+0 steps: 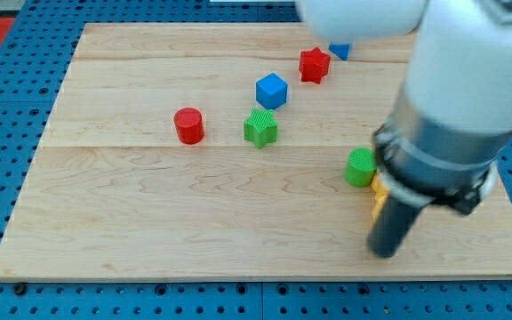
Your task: Slide the yellow hexagon to the top left side of the red circle
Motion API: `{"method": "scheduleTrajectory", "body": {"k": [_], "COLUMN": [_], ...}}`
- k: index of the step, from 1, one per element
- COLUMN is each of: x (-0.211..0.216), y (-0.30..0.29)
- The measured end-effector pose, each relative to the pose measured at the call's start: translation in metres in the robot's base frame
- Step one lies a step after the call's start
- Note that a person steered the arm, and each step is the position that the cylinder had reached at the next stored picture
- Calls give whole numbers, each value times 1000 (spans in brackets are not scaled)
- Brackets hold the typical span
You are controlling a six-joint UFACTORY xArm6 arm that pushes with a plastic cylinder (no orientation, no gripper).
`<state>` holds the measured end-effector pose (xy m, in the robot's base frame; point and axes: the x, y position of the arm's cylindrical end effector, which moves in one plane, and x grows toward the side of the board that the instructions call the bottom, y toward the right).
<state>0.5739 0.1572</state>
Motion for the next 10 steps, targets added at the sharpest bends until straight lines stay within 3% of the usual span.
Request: {"method": "scheduleTrajectory", "body": {"k": [1, 3, 4, 5, 6, 7, 8, 9, 10], "x": [-11, -55, -6, 8, -4, 7, -23, -23, -48], "y": [71, 52, 20, -5, -13, 19, 18, -89, -154]}}
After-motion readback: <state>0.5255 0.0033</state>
